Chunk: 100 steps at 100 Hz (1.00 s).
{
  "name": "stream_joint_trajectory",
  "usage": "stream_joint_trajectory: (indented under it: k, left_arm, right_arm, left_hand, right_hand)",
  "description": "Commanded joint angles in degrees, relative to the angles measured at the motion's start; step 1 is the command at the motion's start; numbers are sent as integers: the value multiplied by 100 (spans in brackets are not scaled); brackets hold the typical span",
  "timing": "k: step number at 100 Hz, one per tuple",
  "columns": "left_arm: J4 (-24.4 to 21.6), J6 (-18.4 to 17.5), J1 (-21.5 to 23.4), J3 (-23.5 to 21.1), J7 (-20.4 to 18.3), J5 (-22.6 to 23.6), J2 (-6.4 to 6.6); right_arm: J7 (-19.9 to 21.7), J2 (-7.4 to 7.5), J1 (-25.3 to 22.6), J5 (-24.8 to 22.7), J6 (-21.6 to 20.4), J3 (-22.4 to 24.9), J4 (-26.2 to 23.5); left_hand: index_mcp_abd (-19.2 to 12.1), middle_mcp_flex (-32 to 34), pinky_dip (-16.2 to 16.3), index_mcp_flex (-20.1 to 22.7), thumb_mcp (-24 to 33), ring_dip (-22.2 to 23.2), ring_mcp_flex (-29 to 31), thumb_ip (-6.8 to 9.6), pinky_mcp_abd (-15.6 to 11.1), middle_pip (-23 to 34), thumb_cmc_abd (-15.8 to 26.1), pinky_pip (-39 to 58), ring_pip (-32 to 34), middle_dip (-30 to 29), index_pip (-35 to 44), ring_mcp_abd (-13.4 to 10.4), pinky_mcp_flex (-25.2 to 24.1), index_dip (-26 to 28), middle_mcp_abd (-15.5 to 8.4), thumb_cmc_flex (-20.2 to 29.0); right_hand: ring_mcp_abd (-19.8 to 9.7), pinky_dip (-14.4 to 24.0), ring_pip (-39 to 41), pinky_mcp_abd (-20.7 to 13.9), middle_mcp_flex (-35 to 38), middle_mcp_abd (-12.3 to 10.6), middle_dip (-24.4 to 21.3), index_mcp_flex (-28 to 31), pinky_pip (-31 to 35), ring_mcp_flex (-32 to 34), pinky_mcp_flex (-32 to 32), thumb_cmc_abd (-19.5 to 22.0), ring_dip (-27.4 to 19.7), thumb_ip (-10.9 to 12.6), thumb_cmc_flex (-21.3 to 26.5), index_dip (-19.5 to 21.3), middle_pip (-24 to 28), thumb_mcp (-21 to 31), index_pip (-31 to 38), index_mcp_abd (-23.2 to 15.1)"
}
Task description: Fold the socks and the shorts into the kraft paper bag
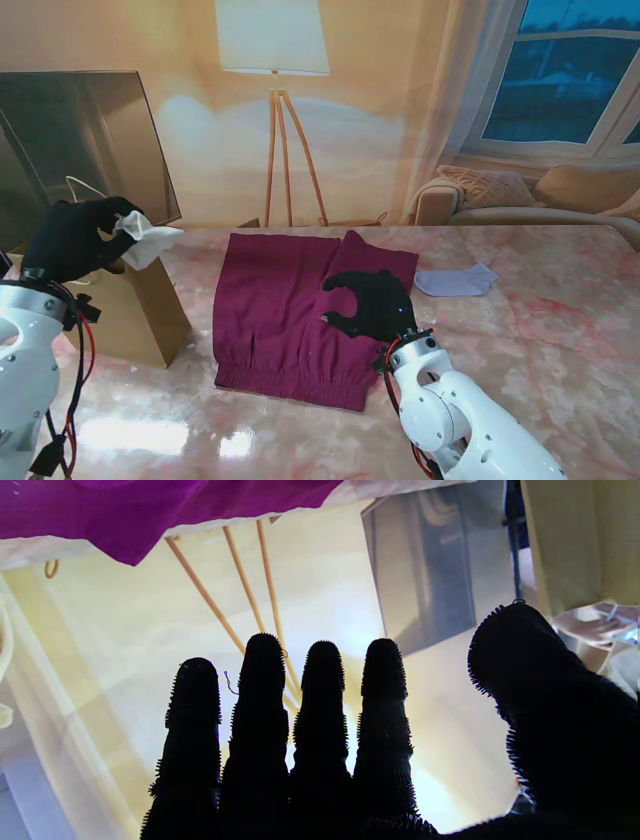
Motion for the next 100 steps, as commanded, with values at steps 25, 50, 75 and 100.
stream_joint_trajectory:
  k: [25,50,75,100]
  left_arm:
    - [71,183,-361,-487,-530,588,230]
    - [356,154,-528,-624,-1017,1043,337]
    - [654,19,-563,-670,-1213,1306,394]
    - [964,-103,-700,-604,-1263,1511,433]
  right_arm:
    - [167,91,-168,-56,1,197,4]
    - [155,80,-154,-3,1,186,75]
    - [97,63,-90,40,-21,99,182]
    - [129,66,-83,43,5,70,208]
  left_hand:
    - [-785,7,13,153,-388,2,-59,-184,92,-224,423,-116,-8,-90,175,-114,-267,347,-342,632]
    - [-827,-12,11,142,-436,7,-139,-167,125,-246,457,-201,-50,-47,176,-113,-326,379,-368,668]
    - [-846,-12,14,139,-480,5,-261,-156,171,-312,457,-280,-115,-59,168,-125,-425,376,-416,677]
    - [-733,36,38,164,-453,-14,-291,-143,150,-409,414,-318,-164,-155,154,-150,-433,124,-427,632]
  right_hand:
    - [-64,-113,-66,-85,-108,-9,-64,-114,50,-205,-123,110,-5,322,-178,-42,-45,-18,-113,-28]
    - [-52,-71,-22,-51,-123,-12,-50,-124,124,-212,-126,172,54,333,-189,-46,-19,-58,-128,-28]
    - [-52,-42,-1,-23,-110,-19,-38,-117,145,-220,-152,210,94,351,-176,-40,10,-71,-122,-37]
    - [-43,-20,1,-18,-113,-18,-36,-113,158,-233,-146,233,114,355,-195,-39,16,-86,-121,-38]
